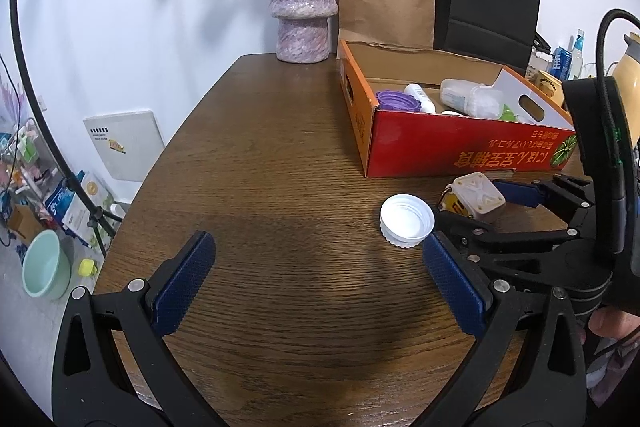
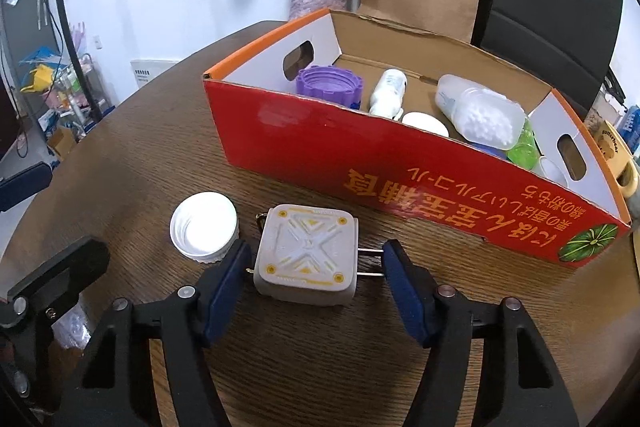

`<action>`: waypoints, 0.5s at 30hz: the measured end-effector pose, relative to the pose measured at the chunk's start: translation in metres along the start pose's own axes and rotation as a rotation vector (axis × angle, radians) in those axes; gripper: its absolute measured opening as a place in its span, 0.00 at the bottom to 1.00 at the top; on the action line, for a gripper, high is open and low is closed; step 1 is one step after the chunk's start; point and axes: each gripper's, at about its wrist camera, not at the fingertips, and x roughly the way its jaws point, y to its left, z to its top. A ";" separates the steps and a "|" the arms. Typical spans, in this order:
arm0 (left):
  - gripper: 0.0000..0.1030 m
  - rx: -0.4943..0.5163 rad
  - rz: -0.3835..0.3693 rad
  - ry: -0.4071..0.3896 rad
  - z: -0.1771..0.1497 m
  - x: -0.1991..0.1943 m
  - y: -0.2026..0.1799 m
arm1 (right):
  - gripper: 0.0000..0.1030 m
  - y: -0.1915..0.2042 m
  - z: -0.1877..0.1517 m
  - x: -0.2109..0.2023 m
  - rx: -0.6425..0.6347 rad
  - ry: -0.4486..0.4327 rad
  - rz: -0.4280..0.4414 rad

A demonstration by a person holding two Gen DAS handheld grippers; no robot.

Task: Organize rigid objects
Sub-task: 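Grasp the beige plug adapter with the right tool, then grasp the white round cap with the left tool while the right tool holds the adapter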

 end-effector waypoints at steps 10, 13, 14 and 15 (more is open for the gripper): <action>1.00 -0.016 0.016 0.032 -0.001 0.009 0.001 | 0.70 -0.009 -0.005 -0.008 0.030 -0.024 0.028; 1.00 -0.016 0.011 0.036 0.000 0.011 -0.001 | 0.70 -0.013 -0.007 -0.011 0.035 -0.033 0.026; 1.00 -0.016 0.011 0.036 0.000 0.011 -0.002 | 0.70 -0.014 -0.007 -0.011 0.039 -0.035 0.027; 1.00 -0.016 0.013 0.035 0.000 0.011 -0.003 | 0.70 -0.016 -0.007 -0.013 0.041 -0.037 0.028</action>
